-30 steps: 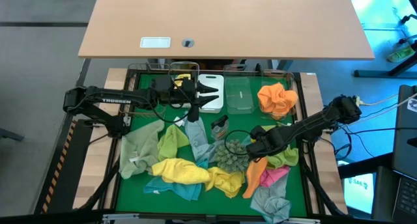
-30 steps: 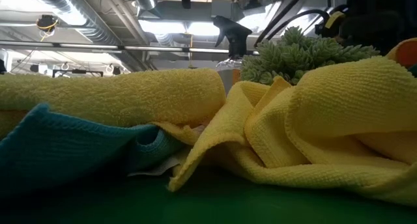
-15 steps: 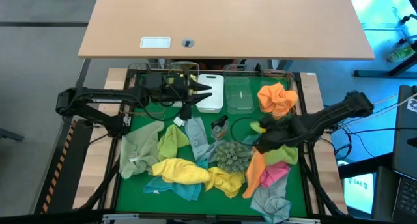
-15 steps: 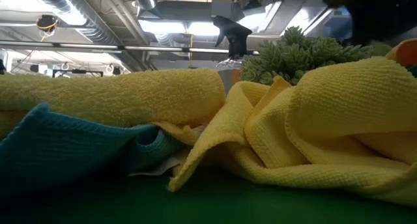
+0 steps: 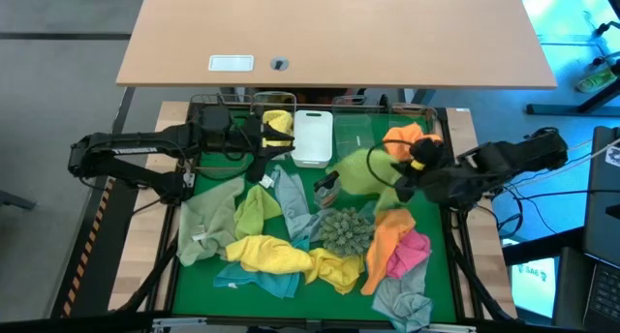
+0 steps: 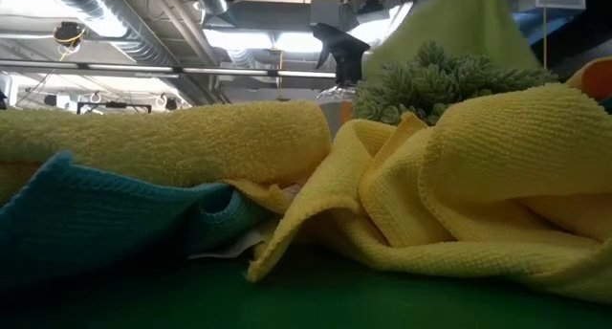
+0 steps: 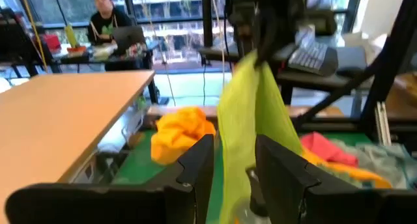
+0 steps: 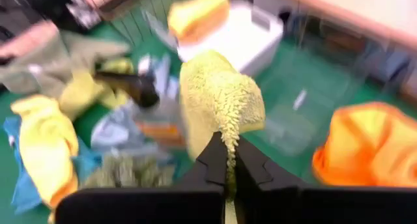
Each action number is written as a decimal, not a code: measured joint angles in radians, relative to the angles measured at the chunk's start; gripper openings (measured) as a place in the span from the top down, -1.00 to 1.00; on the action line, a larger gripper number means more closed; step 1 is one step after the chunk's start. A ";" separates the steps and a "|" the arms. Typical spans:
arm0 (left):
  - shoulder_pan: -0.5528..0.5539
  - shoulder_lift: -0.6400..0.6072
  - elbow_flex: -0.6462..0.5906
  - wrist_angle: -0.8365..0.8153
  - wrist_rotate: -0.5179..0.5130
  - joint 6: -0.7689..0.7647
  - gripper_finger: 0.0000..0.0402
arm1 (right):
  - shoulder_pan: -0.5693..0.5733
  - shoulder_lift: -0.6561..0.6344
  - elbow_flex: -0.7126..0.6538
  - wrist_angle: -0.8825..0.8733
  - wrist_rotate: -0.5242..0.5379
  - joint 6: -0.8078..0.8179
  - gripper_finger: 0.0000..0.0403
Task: Sort microfiber towel by color & place in baskets
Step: Put the right green microfiber towel into the gold wire basket, then put the left yellow microfiber towel into the left transparent bin
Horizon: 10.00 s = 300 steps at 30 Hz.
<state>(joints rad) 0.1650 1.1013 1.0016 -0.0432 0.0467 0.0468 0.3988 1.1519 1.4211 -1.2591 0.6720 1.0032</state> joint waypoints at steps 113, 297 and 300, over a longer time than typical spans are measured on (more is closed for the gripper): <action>0.054 -0.167 0.000 0.136 -0.373 0.121 0.99 | -0.530 0.152 0.236 0.287 -0.683 -0.878 0.25; -0.578 0.441 -0.183 -0.245 -0.111 -0.640 0.39 | -0.144 0.152 -0.059 0.142 -0.600 -0.719 0.25; -0.578 0.440 -0.183 -0.246 -0.101 -0.640 0.59 | -0.144 0.152 -0.059 0.143 -0.600 -0.719 0.25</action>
<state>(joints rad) -0.4133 1.5417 0.8181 -0.2890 -0.0548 -0.5933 0.2550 1.3041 1.3617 -1.1164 0.0715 0.2844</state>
